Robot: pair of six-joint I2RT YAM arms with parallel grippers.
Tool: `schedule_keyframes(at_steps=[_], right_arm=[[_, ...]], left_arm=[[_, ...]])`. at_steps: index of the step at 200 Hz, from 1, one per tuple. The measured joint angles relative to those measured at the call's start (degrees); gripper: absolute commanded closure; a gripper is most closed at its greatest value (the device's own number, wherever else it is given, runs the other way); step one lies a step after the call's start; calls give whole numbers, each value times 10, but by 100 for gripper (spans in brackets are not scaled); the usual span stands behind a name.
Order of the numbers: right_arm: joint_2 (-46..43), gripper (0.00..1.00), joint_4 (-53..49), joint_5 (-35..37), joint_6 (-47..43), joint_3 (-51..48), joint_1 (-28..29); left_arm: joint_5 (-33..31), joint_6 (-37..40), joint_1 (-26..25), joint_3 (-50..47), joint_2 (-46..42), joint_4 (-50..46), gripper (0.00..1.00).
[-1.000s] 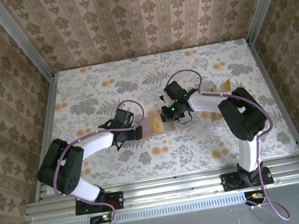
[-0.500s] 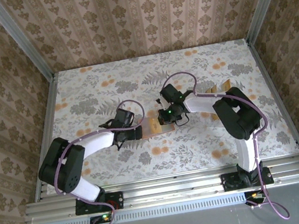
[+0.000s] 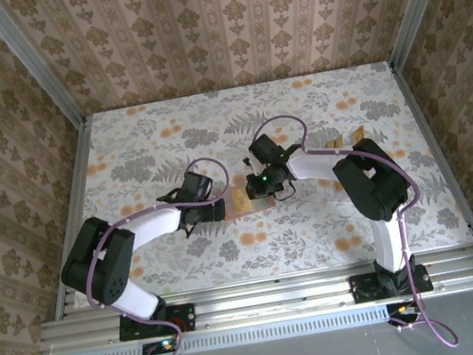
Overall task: Put the credit cards into the card holder
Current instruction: Insert the credit card into the card slot.
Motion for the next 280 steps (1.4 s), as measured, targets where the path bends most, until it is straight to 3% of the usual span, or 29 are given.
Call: schedule_keyframes(at_steps=[280], right_arm=[[12, 100, 3, 1, 10, 30, 15]], left_arm=[[15, 0, 41, 20, 7, -26, 3]])
